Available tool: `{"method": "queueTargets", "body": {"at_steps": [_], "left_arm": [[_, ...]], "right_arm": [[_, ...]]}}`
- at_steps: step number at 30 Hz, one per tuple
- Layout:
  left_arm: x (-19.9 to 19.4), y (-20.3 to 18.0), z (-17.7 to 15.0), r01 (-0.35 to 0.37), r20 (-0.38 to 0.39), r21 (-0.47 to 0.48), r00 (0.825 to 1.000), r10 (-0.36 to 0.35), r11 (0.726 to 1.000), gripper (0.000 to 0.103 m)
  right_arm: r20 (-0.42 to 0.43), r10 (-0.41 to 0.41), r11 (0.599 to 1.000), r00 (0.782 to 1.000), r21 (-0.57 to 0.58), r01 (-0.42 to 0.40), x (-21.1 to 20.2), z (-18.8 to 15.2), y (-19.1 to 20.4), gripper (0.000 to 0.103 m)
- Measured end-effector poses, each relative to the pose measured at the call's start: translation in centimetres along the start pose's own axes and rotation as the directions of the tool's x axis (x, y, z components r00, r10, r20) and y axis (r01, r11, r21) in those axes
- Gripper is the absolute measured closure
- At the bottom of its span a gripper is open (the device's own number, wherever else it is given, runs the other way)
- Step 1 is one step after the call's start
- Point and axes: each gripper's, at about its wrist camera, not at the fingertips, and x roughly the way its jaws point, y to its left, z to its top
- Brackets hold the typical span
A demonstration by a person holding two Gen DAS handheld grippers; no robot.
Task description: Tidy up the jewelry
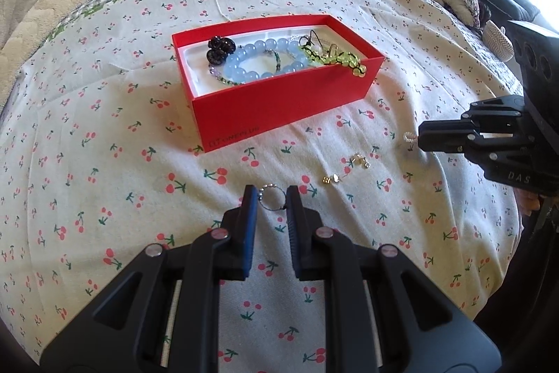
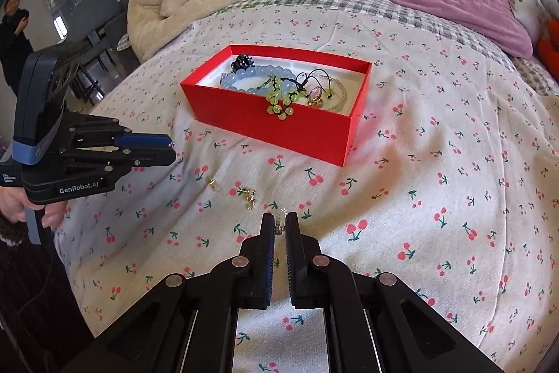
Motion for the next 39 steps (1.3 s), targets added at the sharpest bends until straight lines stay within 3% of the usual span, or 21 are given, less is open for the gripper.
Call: {"method": "queueTargets", "body": {"at_steps": [14, 26, 31, 33, 39], "left_arm": [[0.1, 0.0, -0.1, 0.002, -0.009, 0.004, 1.000, -0.002, 1.000, 0.085], [-0.1, 0.0, -0.2, 0.013, -0.020, 0.003, 1.000, -0.013, 1.000, 0.085], [-0.3, 0.1, -0.6, 0.010, -0.022, -0.004, 1.000, -0.010, 1.000, 0.085], [-0.3, 0.0, -0.8, 0.008, -0.025, -0.006, 1.000, -0.008, 1.000, 0.085], [-0.9, 0.2, -1.2, 0.006, -0.019, -0.025, 1.000, -0.007, 1.000, 0.085]], "right_arm": [[-0.027, 0.049, 0.996, 0.998, 0.082, -0.047, 0.3, -0.1, -1.8, 0.091], [-0.068, 0.033, 0.999, 0.997, -0.017, -0.034, 1.4, -1.1, 0.4, 0.091], [-0.074, 0.063, 0.997, 0.995, -0.045, -0.067, 1.6, -1.4, 1.6, 0.076], [-0.078, 0.067, 0.995, 0.995, -0.070, -0.072, 1.8, -1.8, 2.6, 0.032], [-0.093, 0.039, 0.994, 0.995, -0.095, -0.048, 3.3, -2.3, 3.8, 0.033]]}}
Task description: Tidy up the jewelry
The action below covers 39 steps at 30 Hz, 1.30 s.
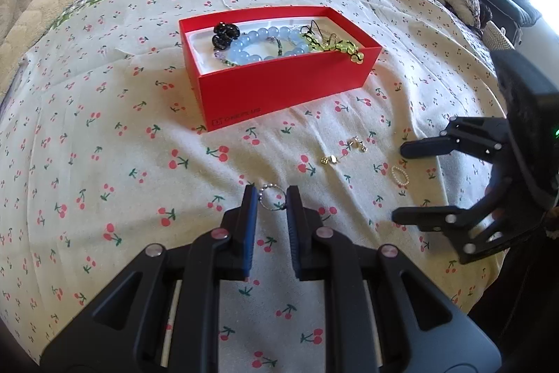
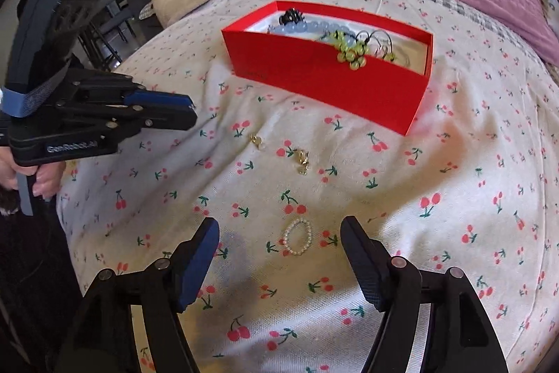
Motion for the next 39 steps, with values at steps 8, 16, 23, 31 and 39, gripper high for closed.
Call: {"method": "queueTargets", "body": {"at_steps": [8, 16, 23, 31, 39], "left_arm": [[-0.5, 0.4, -0.4, -0.005, -0.003, -0.042, 1.000, 0.005, 0.999, 0.085], [-1.4, 0.6, -0.1, -0.008, 0.019, -0.072, 1.000, 0.009, 0.997, 0.085], [-1.9, 0.4, 0.4, -0.009, 0.035, -0.074, 0.999, 0.011, 0.997, 0.085], [-2.3, 0.6, 1.6, -0.004, 0.053, -0.087, 0.999, 0.008, 0.996, 0.085], [-2.9, 1.0, 3.9, 0.011, 0.085, -0.113, 0.996, -0.001, 0.994, 0.085]], "right_arm": [[-0.010, -0.085, 0.996, 0.996, -0.020, 0.085, 0.9, -0.2, 0.4, 0.075], [-0.037, -0.100, 0.995, 0.994, -0.001, 0.100, 1.1, 0.5, 0.1, 0.099], [-0.027, -0.109, 0.994, 0.994, 0.019, 0.109, 0.1, 1.1, -0.1, 0.099], [0.031, -0.102, 0.993, 0.994, 0.065, 0.100, -2.0, 3.3, -1.0, 0.099], [0.095, -0.105, 0.989, 0.990, 0.109, 0.095, -4.1, 6.6, -2.2, 0.099]]}}
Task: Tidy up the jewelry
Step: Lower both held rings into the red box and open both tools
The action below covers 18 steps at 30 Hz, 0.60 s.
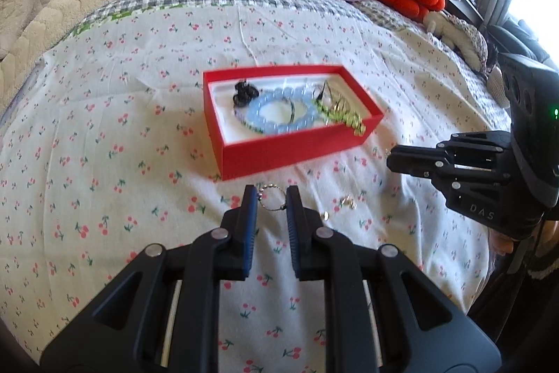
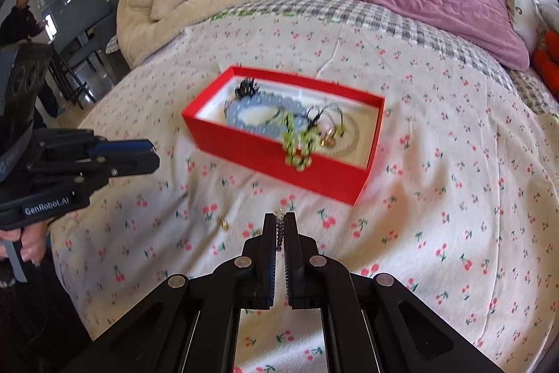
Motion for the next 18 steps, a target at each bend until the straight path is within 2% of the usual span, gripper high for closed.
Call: {"method": "queueTargets", "body": {"at_steps": [11, 18], "left_arm": [[0.6, -0.2, 3.2, 0.020, 0.018, -0.016, 1.000, -0.020, 1.000, 0.085], [2.6, -0.1, 5.1, 0.030, 0.001, -0.030, 1.000, -0.030, 0.999, 0.085]], "right_arm": [[0.066, 0.033, 0.993, 0.997, 0.114, -0.040, -0.9, 3.6, -2.2, 0.099], [0.066, 0.091, 0.973, 0.994, 0.206, -0.103, 0.5, 5.2, -4.1, 0.099]]}}
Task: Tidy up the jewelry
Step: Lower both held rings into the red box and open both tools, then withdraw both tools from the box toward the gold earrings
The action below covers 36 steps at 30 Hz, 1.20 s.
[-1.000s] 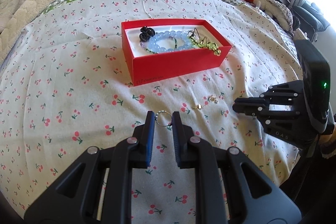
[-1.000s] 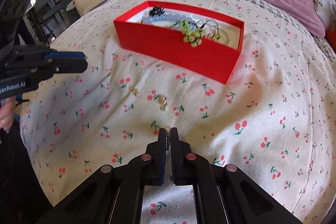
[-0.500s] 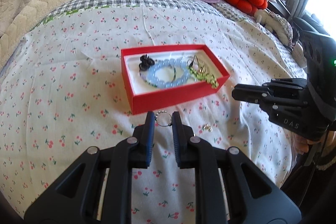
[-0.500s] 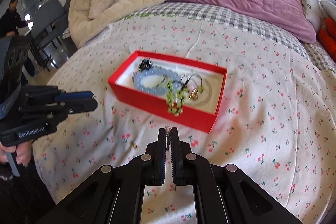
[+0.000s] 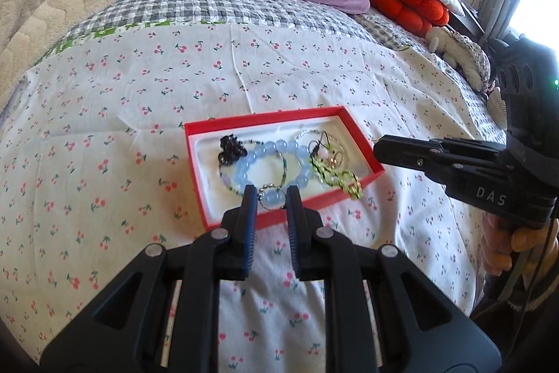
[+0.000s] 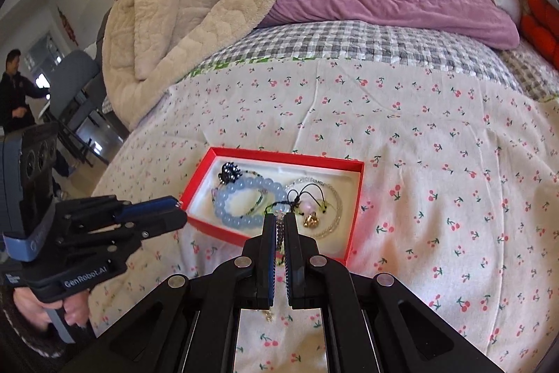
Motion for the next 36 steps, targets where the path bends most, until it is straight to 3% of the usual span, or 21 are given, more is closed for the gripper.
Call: {"method": "queueTargets", "body": {"at_steps": [11, 12, 13, 15, 17, 28, 31, 33, 36], "left_arm": [[3.1, 0.6, 1.4, 0.001, -0.014, -0.011, 1.000, -0.001, 1.000, 0.085], [3.2, 0.6, 1.4, 0.000, -0.010, -0.009, 1.000, 0.000, 1.000, 0.082], [3.2, 0.6, 1.5, 0.001, -0.011, -0.006, 1.000, -0.001, 1.000, 0.079], [3.2, 0.6, 1.6, -0.005, -0.006, -0.003, 1.000, 0.005, 1.000, 0.061], [3.0, 0.6, 1.7, -0.014, 0.005, -0.001, 1.000, 0.014, 1.000, 0.054], [1.6, 0.2, 1.5, -0.079, 0.027, 0.025, 0.997, 0.078, 0.997, 0.037], [1.2, 0.0, 1.3, -0.091, 0.032, 0.022, 0.995, 0.090, 0.996, 0.028], [0.8, -0.1, 1.1, -0.102, 0.037, 0.027, 0.994, 0.101, 0.994, 0.024], [0.2, -0.2, 0.7, -0.121, 0.038, 0.036, 0.992, 0.120, 0.992, 0.020]], "right_arm": [[-0.045, 0.032, 0.997, 0.998, 0.078, -0.028, 2.6, 0.9, -1.9, 0.096], [-0.051, 0.034, 0.996, 0.998, 0.082, -0.030, 2.8, 0.9, -2.0, 0.090], [-0.057, 0.042, 0.995, 0.997, 0.089, -0.037, 2.9, 0.9, -2.1, 0.088], [-0.069, 0.045, 0.994, 0.997, 0.100, -0.038, 3.2, 1.0, -2.4, 0.088], [-0.068, 0.043, 0.994, 0.997, 0.105, -0.036, 3.2, 1.1, -2.5, 0.088], [-0.064, 0.012, 0.998, 0.998, 0.058, -0.009, 2.5, 0.8, -2.1, 0.084], [-0.054, 0.005, 0.999, 0.999, 0.045, -0.002, 2.0, 0.6, -2.0, 0.071], [-0.020, -0.012, 0.999, 1.000, 0.031, 0.012, 1.3, 0.4, -1.7, 0.030], [0.004, -0.030, 1.000, 1.000, 0.006, 0.030, 0.5, 0.1, -1.2, 0.029]]}}
